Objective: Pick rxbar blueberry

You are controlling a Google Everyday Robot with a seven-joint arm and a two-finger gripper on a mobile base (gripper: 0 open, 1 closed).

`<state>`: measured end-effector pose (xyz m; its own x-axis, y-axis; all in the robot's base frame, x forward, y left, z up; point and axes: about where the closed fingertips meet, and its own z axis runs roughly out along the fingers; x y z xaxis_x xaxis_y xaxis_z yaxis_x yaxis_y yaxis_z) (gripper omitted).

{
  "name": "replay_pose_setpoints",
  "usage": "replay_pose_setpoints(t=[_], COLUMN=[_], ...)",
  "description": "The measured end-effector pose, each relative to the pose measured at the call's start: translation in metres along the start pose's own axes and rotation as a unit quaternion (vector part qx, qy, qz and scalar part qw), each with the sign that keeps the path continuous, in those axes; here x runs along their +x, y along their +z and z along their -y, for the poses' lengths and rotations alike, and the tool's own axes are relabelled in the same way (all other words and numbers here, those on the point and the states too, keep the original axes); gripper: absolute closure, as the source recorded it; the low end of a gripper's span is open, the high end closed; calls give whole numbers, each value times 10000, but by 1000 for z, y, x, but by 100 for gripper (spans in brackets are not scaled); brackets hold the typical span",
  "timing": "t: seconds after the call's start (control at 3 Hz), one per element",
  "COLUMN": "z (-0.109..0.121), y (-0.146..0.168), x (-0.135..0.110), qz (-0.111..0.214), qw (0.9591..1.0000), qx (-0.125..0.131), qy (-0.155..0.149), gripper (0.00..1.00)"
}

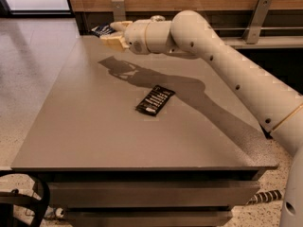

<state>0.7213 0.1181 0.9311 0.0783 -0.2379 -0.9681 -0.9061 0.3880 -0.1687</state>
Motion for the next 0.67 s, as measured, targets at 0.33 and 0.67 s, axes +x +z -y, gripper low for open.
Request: replay_pose_setpoints(t=[0.33,0.67], z=[2,2], y=[-26,-46], x=[-20,-30], qz=[-119,-258], qw=[9986,9974], qx=[-407,-526], qy=[-318,-428], gripper=[100,100])
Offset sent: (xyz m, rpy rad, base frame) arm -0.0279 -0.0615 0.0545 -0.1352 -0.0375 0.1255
